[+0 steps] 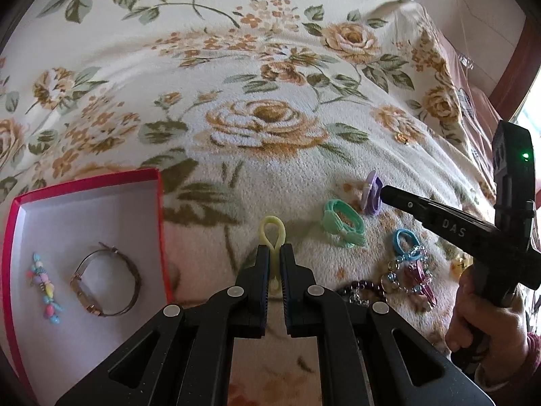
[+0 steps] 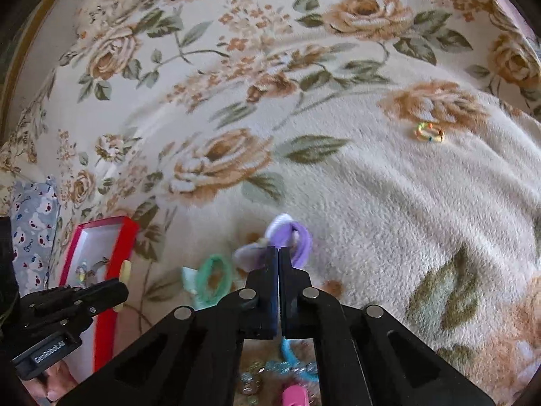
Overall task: Organize jewelry
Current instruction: 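Grasp the yellow hair tie with left tool while right tool grasps the purple hair tie, then carry both hair ties into the red box while both tools open to release, then move both open tools from the box back to the jewelry pile, then grasp the black beaded chain bracelet with left tool while right tool grasps the yellow claw clip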
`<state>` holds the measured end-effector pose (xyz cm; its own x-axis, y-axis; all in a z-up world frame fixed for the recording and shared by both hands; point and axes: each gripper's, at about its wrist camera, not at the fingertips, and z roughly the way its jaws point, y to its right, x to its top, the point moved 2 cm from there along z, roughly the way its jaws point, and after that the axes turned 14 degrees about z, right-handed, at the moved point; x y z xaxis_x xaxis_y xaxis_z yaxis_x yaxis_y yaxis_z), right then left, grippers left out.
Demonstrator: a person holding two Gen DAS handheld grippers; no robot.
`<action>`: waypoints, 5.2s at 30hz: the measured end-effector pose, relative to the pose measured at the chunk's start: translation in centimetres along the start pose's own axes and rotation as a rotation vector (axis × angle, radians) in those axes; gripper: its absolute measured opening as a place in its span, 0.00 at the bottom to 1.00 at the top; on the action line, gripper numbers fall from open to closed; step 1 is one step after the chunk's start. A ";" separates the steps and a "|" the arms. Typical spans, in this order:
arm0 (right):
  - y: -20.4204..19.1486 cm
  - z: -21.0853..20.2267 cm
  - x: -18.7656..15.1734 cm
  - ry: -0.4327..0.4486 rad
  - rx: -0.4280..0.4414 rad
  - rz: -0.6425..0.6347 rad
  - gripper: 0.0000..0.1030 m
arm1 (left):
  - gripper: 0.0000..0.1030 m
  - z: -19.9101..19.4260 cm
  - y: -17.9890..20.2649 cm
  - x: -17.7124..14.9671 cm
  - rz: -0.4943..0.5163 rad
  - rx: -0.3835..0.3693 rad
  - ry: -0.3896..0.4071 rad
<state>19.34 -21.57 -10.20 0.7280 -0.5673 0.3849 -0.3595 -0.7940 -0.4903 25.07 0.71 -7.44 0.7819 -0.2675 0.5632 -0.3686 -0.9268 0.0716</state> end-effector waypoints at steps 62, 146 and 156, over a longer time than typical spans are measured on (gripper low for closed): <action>-21.6 5.1 -14.8 -0.309 0.225 -0.457 0.12 | 0.06 -7.9 -13.3 -12.2 -0.280 0.207 -0.015; 5.6 -14.0 -8.2 0.093 -0.036 0.002 0.66 | 0.53 -6.1 7.4 -6.6 0.092 0.003 -0.013; 7.5 -12.6 -6.7 0.080 -0.100 0.042 0.66 | 0.26 0.6 9.6 -3.8 0.227 -0.045 -0.106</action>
<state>4.40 -26.50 -6.63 0.6636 -0.6129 0.4289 -0.4481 -0.7848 -0.4282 18.87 -7.36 -9.39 0.7239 -0.4959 0.4796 -0.5610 -0.8277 -0.0089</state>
